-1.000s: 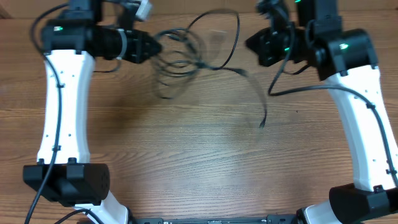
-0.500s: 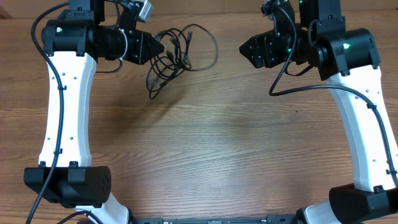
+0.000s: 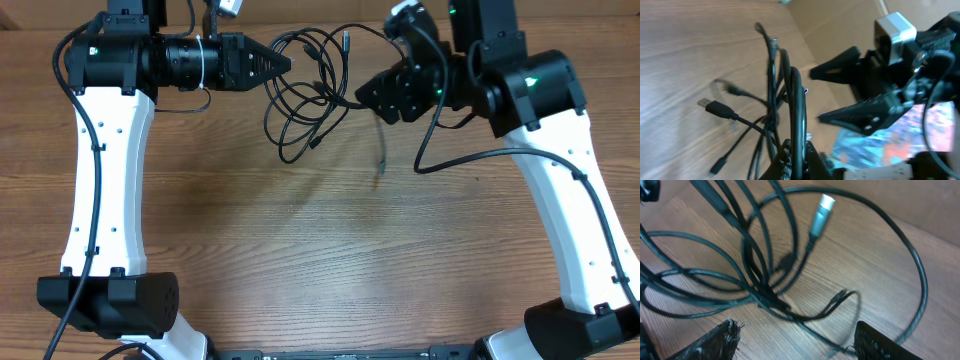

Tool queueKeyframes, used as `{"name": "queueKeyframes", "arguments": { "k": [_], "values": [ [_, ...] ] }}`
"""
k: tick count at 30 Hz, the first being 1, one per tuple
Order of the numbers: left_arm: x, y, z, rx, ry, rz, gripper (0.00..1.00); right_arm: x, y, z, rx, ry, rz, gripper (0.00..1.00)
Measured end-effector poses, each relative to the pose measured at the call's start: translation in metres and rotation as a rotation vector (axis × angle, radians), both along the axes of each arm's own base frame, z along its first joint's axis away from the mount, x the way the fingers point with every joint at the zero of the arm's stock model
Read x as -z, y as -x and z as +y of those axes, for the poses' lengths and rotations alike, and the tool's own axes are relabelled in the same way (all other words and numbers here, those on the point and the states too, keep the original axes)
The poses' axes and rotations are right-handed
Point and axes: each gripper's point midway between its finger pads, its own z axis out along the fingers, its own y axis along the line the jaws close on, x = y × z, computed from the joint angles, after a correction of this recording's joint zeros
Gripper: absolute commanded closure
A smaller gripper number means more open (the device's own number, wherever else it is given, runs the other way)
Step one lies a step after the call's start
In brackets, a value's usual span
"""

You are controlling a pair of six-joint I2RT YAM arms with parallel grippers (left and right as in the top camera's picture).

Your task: Untangle cables

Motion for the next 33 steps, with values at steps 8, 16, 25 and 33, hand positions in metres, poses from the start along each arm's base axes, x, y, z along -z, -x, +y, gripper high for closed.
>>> {"name": "queueKeyframes", "arguments": {
  "k": [8, 16, 25, 33],
  "values": [
    [-0.01, 0.01, -0.009, 0.047, 0.074, 0.043, 0.96, 0.029, -0.016, 0.007, -0.017, 0.034, 0.041, 0.32],
    [-0.012, 0.018, -0.024, 0.087, 0.084, 0.056, 0.96, 0.046, -0.042, 0.017, -0.021, 0.038, 0.012, 0.32],
    [-0.004, 0.017, -0.031, 0.077, 0.036, 0.057, 0.96, 0.034, -0.047, 0.018, -0.017, 0.032, -0.029, 0.32],
    [0.001, 0.017, -0.036, 0.069, 0.001, 0.055, 0.0, 0.035, -0.048, 0.014, 0.0, 0.052, -0.029, 0.31]
  ]
}}
